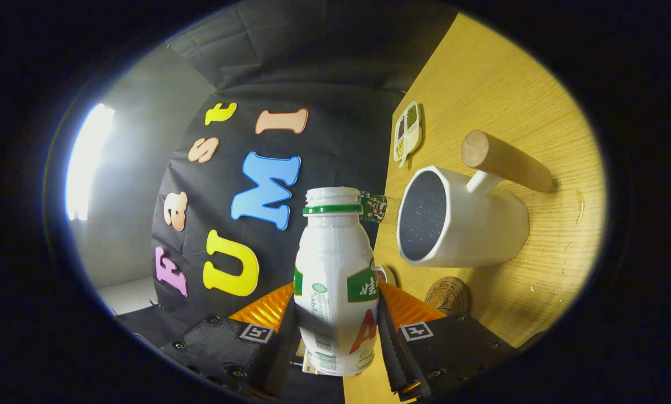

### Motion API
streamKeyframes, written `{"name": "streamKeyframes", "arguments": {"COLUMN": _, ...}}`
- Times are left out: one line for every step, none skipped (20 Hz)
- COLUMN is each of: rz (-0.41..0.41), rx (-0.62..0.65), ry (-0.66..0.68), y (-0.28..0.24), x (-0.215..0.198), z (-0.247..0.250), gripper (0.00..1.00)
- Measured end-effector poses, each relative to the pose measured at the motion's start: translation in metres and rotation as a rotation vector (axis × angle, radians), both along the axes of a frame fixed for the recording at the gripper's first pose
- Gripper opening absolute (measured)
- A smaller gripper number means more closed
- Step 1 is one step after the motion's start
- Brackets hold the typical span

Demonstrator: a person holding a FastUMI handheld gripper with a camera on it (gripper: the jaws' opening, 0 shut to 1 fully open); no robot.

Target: Take the bottle from table, then pour the juice into the cup, finally place the bottle on the coaster

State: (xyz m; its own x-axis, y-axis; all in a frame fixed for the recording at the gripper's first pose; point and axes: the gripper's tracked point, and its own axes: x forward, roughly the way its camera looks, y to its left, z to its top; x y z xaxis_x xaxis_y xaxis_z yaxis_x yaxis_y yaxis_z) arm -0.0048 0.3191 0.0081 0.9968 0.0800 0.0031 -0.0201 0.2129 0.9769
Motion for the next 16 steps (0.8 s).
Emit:
{"name": "streamKeyframes", "arguments": {"rz": 0.005, "rx": -0.015, "ry": 0.0, "y": 0.003, "x": -0.001, "z": -0.001, "gripper": 0.67}}
{"name": "streamKeyframes", "arguments": {"rz": 0.008, "rx": -0.044, "ry": 0.0, "y": 0.005, "x": -0.001, "z": -0.003, "gripper": 0.67}}
{"name": "streamKeyframes", "arguments": {"rz": 0.011, "rx": -0.088, "ry": 0.006, "y": 0.008, "x": 0.0, "z": -0.005, "gripper": 0.67}}
{"name": "streamKeyframes", "arguments": {"rz": 0.014, "rx": -0.143, "ry": 0.006, "y": 0.01, "x": 0.0, "z": -0.006, "gripper": 0.67}}
{"name": "streamKeyframes", "arguments": {"rz": 0.018, "rx": -0.203, "ry": 0.007, "y": 0.012, "x": 0.0, "z": -0.006, "gripper": 0.67}}
{"name": "streamKeyframes", "arguments": {"rz": 0.021, "rx": -0.265, "ry": 0.005, "y": 0.014, "x": 0.0, "z": -0.006, "gripper": 0.67}}
{"name": "streamKeyframes", "arguments": {"rz": 0.021, "rx": -0.323, "ry": 0.001, "y": 0.015, "x": 0.002, "z": -0.005, "gripper": 0.67}}
{"name": "streamKeyframes", "arguments": {"rz": 0.028, "rx": -0.377, "ry": 0.002, "y": 0.019, "x": 0.004, "z": -0.005, "gripper": 0.67}}
{"name": "streamKeyframes", "arguments": {"rz": 0.032, "rx": -0.427, "ry": -0.001, "y": 0.022, "x": 0.004, "z": -0.006, "gripper": 0.67}}
{"name": "streamKeyframes", "arguments": {"rz": 0.034, "rx": -0.472, "ry": -0.007, "y": 0.025, "x": 0.004, "z": -0.005, "gripper": 0.67}}
{"name": "streamKeyframes", "arguments": {"rz": 0.027, "rx": -0.533, "ry": -0.018, "y": 0.025, "x": 0.004, "z": -0.003, "gripper": 0.67}}
{"name": "streamKeyframes", "arguments": {"rz": 0.022, "rx": -0.595, "ry": -0.014, "y": 0.025, "x": 0.006, "z": -0.004, "gripper": 0.67}}
{"name": "streamKeyframes", "arguments": {"rz": 0.019, "rx": -0.656, "ry": -0.012, "y": 0.026, "x": 0.008, "z": -0.006, "gripper": 0.67}}
{"name": "streamKeyframes", "arguments": {"rz": 0.015, "rx": -0.712, "ry": -0.009, "y": 0.027, "x": 0.009, "z": -0.006, "gripper": 0.67}}
{"name": "streamKeyframes", "arguments": {"rz": 0.015, "rx": -0.761, "ry": -0.007, "y": 0.028, "x": 0.01, "z": -0.007, "gripper": 0.67}}
{"name": "streamKeyframes", "arguments": {"rz": 0.014, "rx": -0.807, "ry": -0.008, "y": 0.03, "x": 0.012, "z": -0.008, "gripper": 0.67}}
